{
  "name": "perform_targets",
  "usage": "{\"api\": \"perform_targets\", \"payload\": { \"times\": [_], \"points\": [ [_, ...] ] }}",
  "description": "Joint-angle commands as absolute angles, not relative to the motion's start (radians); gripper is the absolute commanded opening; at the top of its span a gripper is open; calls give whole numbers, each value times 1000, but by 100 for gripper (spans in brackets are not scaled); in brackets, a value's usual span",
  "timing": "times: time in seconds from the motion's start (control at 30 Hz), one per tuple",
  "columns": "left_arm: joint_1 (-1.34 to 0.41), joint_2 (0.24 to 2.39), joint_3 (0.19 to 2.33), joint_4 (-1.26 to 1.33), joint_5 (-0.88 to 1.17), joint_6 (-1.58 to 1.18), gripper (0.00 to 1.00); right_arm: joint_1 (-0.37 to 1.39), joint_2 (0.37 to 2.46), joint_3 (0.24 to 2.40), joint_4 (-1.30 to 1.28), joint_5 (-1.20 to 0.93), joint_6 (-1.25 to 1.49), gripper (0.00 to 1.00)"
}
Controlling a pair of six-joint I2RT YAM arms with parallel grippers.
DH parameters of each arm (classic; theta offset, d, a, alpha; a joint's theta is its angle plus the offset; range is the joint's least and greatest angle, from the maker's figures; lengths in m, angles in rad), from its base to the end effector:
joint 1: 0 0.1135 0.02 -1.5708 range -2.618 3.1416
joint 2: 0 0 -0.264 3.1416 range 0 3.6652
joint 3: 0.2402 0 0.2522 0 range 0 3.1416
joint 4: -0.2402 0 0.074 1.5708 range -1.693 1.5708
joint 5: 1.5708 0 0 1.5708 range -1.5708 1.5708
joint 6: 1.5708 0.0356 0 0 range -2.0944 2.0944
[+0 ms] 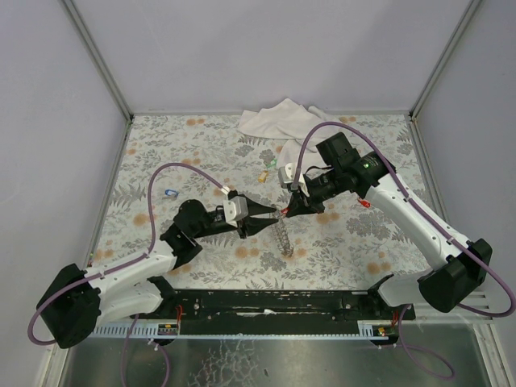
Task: Remove the keys from the keyring
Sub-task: Remove the key from the keyring.
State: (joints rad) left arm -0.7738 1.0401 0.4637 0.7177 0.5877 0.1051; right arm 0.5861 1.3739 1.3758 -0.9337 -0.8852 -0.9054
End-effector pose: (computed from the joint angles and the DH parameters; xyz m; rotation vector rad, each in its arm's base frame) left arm 0.1486 -0.1728 0.2726 1.0687 1.0912 -0.9576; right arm 0.2103 0.1727 0.3554 -1.7682 1.3995 0.9253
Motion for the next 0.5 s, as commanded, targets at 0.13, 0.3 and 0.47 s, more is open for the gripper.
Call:
{"api": "perform_targets", "payload": {
  "times": [0.13,0.3,0.47],
  "points": [
    [-791,1057,499,744,594,81,27,580,1356,1397,-920,-947,-895,0],
    [-801,1062,507,738,586,80,25,580,1357,1396,-920,-948,-896,0],
    [-806,1070,518,726,576,84,24,580,1358,1395,-920,-948,-896,0]
  ]
}}
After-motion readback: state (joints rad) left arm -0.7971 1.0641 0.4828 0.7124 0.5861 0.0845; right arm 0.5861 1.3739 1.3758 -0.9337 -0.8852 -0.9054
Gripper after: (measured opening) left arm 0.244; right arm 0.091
